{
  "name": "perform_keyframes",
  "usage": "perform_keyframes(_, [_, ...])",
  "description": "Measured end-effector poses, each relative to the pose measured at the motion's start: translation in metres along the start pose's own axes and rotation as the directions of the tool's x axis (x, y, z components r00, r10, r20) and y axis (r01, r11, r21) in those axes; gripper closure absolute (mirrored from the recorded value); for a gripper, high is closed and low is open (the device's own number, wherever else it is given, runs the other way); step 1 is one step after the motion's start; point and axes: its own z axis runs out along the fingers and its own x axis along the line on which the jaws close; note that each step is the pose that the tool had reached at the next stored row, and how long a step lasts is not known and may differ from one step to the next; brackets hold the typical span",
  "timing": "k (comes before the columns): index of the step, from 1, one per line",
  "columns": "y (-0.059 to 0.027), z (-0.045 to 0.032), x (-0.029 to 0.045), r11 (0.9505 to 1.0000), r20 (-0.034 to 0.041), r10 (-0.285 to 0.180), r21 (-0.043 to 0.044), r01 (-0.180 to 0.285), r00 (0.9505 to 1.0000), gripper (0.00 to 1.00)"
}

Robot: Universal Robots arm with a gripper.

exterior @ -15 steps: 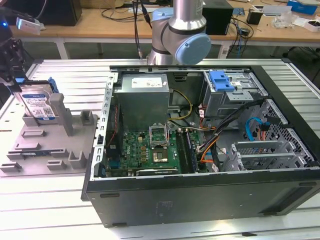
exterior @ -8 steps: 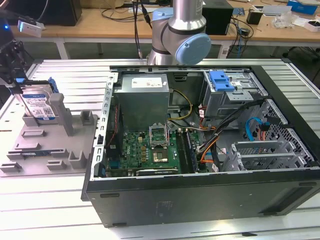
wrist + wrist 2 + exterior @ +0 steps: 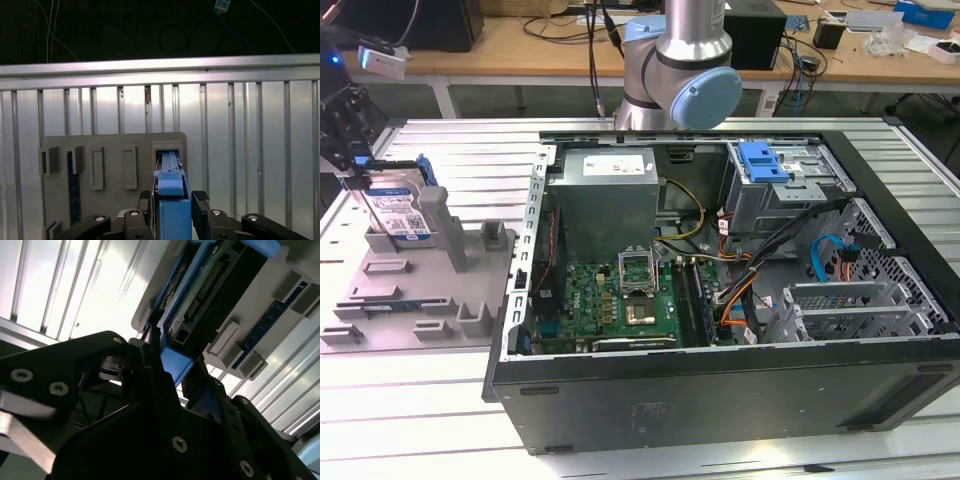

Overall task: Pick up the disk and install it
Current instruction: 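Pick up the disk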

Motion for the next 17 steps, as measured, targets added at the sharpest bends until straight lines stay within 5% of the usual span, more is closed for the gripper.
perform_keyframes(1, [0.0, 0.0005, 0.0, 1.0, 0.0001, 0.0, 0.0001, 0.0, 1.0, 0.61])
perform_keyframes(17, [0.0, 0.0065, -0.0003, 1.0, 0.0001, 0.0, 0.0, 0.0, 1.0, 0.61])
